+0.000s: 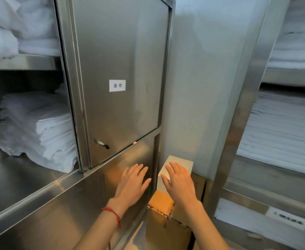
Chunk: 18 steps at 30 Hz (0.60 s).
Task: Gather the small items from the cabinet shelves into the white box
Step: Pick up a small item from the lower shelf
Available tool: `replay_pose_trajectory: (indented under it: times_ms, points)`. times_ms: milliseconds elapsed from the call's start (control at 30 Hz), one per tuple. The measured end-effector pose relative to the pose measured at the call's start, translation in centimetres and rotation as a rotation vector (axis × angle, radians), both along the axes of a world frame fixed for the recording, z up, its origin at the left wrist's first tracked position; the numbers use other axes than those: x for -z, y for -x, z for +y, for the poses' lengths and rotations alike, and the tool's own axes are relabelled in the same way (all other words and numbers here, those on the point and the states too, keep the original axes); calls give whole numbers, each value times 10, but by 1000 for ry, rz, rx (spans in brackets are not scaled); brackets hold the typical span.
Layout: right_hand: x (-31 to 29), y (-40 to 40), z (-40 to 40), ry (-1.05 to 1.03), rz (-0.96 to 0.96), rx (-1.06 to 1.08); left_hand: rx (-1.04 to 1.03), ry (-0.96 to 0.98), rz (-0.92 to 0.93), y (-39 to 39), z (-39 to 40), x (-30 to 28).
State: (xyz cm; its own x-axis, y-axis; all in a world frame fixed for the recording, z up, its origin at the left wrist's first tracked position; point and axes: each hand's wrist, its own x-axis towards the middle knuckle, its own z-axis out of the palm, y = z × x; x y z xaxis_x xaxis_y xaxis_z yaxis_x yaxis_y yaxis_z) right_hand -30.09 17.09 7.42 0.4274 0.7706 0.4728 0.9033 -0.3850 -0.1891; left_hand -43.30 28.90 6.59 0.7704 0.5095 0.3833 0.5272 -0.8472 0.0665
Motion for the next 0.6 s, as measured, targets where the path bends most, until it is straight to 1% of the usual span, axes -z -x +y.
replay_pose_trajectory:
  times_ms: [67, 167, 267, 400, 600]
  points:
    - [2, 1, -8, -18, 5, 47, 54, 9, 30, -6, -5, 0]
    - [4, 4, -22, -27, -35, 103, 99, -14, 21, -14, -13, 1]
    - [7, 1, -37, 22, 15, 149, 154, -19, 51, -26, -20, 2]
    - [9, 0, -60, 14, -31, 278, 278, -23, -32, -36, -33, 1]
    - [11, 11, -104, 2, -69, 468, 429, -74, -73, -53, -62, 14]
